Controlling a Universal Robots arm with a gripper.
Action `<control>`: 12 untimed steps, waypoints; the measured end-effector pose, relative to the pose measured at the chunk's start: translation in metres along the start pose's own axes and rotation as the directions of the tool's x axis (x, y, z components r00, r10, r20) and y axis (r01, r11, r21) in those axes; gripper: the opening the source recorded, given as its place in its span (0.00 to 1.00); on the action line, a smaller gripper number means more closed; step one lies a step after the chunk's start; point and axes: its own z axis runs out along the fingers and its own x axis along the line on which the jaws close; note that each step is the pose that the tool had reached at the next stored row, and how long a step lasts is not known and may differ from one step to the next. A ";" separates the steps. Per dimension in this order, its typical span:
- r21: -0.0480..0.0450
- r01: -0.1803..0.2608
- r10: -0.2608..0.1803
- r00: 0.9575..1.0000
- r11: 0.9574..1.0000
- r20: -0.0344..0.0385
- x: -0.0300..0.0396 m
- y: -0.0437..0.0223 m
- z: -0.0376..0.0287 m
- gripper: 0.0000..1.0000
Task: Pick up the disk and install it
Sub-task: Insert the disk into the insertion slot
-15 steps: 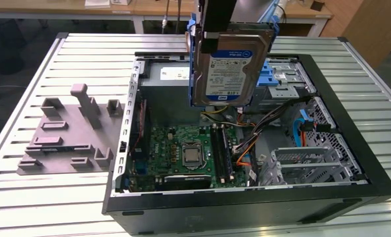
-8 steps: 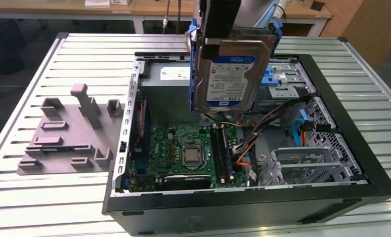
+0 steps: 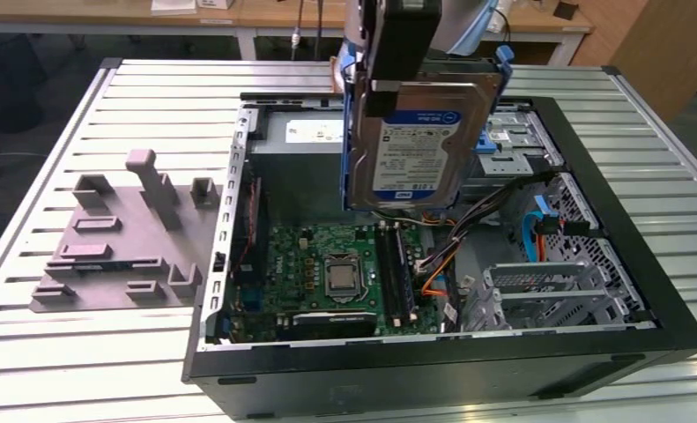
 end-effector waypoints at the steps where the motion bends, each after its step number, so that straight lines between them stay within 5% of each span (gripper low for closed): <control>1: 0.000 0.000 0.000 1.000 1.000 0.000 0.0007 -0.0012 0.0001 0.36; 12: 0.000 -0.004 0.004 1.000 1.000 0.000 0.0163 -0.0067 0.0029 0.36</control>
